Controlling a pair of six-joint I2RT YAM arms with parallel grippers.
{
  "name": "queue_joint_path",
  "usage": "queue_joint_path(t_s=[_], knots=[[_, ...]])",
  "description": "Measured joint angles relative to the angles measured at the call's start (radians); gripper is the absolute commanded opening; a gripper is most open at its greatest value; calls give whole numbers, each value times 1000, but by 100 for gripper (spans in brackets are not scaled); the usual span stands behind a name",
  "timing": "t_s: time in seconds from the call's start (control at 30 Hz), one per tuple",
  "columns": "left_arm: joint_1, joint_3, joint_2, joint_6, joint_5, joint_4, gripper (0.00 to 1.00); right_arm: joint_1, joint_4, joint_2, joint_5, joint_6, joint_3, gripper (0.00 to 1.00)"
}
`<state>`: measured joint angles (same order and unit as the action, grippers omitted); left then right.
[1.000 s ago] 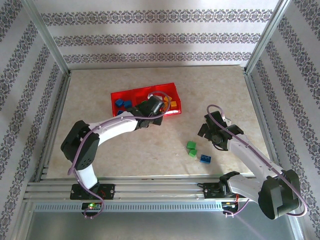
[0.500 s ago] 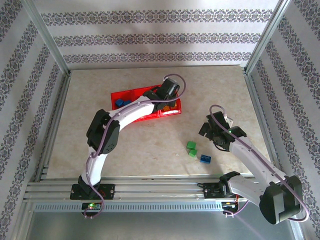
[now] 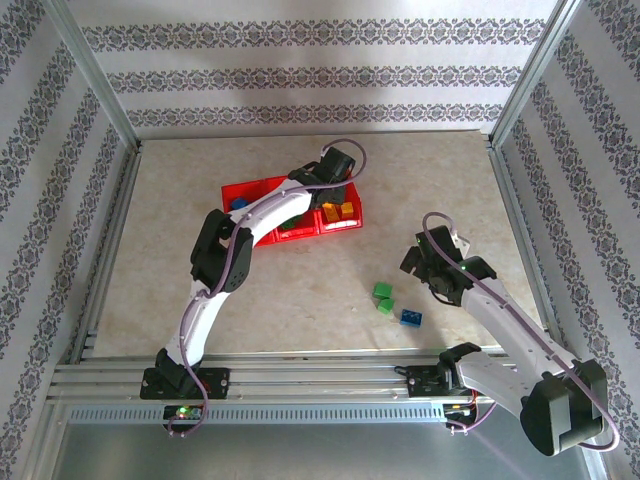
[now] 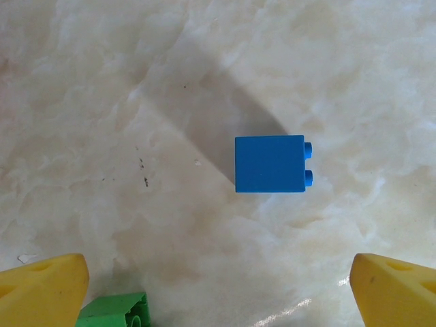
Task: Sort the legos into containers by color
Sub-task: Place the lego in the container, then pick up the lego from the middle-left of the table.
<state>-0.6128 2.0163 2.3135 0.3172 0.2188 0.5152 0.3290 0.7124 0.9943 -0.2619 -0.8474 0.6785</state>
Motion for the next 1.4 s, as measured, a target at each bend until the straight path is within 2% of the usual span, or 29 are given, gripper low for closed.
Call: queue_joint_path(t_s=[0.07, 0.43, 0.7, 0.9, 0.93, 1.17, 1.4], knots=[[0, 26, 14, 0, 0, 12, 47, 0, 0, 0, 0, 0, 0, 98], [0, 37, 13, 0, -19, 23, 49, -1, 2, 0, 0, 0, 0, 98], [-5, -184, -151, 11, -113, -20, 60, -13, 1, 1, -4, 0, 0, 98], [-53, -376, -300, 45, -190, -108, 91, -16, 1, 4, -5, 0, 0, 98], [-71, -406, -317, 50, -204, -122, 99, -20, 1, 6, -5, 0, 0, 98], [-192, -542, -350, 70, -262, -173, 100, -39, 2, 10, -21, 1, -1, 98], [-310, -565, -350, 68, -272, -174, 100, -122, 8, -22, -37, 16, -31, 98]])
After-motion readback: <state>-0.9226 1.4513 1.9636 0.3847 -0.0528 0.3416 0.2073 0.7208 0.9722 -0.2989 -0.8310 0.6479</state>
